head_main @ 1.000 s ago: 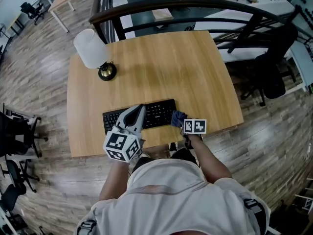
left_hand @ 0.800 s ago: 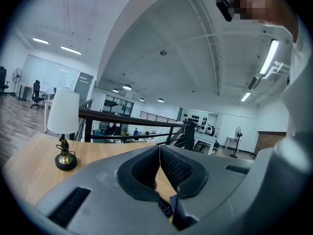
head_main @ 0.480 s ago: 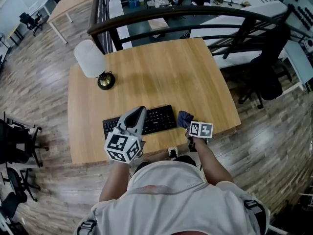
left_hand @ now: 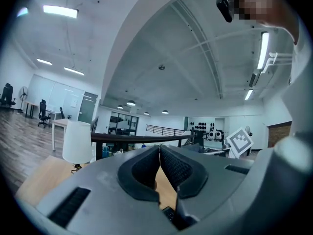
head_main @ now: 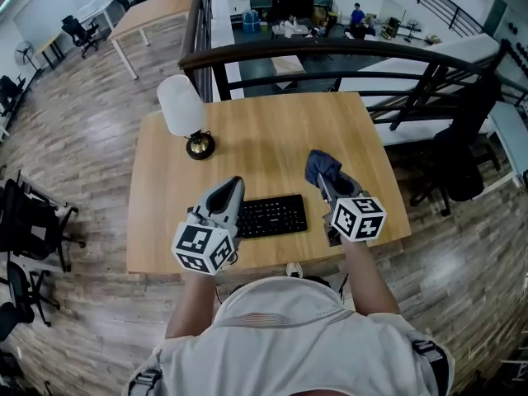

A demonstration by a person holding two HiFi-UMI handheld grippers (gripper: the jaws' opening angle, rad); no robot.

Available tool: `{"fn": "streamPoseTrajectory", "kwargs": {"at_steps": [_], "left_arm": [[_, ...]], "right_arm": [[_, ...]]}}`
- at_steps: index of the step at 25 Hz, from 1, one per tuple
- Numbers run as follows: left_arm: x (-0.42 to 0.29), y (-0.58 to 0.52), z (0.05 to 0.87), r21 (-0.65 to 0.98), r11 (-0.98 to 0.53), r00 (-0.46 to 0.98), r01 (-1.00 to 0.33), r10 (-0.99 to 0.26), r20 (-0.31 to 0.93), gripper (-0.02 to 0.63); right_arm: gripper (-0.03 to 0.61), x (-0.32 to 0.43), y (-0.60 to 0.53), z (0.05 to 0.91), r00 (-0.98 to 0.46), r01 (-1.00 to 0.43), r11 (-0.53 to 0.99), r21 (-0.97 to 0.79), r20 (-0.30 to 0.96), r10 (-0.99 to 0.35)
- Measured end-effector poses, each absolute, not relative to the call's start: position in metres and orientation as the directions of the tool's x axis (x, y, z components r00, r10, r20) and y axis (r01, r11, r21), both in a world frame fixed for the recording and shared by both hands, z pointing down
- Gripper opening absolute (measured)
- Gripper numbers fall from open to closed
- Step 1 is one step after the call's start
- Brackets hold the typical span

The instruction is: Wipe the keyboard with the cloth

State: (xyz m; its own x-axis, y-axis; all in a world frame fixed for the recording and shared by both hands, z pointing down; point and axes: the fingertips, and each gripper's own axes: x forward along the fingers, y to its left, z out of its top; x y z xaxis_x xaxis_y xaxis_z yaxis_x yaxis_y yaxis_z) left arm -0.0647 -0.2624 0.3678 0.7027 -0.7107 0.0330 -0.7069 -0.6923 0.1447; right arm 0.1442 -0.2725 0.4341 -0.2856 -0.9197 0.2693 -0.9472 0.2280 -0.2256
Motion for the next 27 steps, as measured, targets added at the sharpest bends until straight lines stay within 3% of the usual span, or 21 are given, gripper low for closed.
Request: {"fn": "streamPoseTrajectory", "kwargs": {"at_steps": [4, 7, 27], "left_arm": [[-0.086, -0.262, 0.355, 0.127, -0.665, 0.671, -0.736, -0.741, 0.003, 0.015], [-0.098, -0.263, 0.349, 0.122, -0.649, 0.653, -0.751, -0.757, -0.01, 0.015], [-0.129, -0.274, 0.352, 0.133, -0.615, 0.619, -0.777, -0.785, -0.017, 0.015]], "right_arm": [[0.127, 0.118, -0.271, 0.363, -0.304, -0.953, 0.3, -0.049, 0.116, -0.946], [0.127, 0.099, -0.271, 0.34, -0.34, -0.94, 0.34, -0.015, 0.068, -0.938], [0.127, 0.059, -0.286, 0.343, -0.417, -0.909, 0.417, -0.029, 0.083, -0.905]]}}
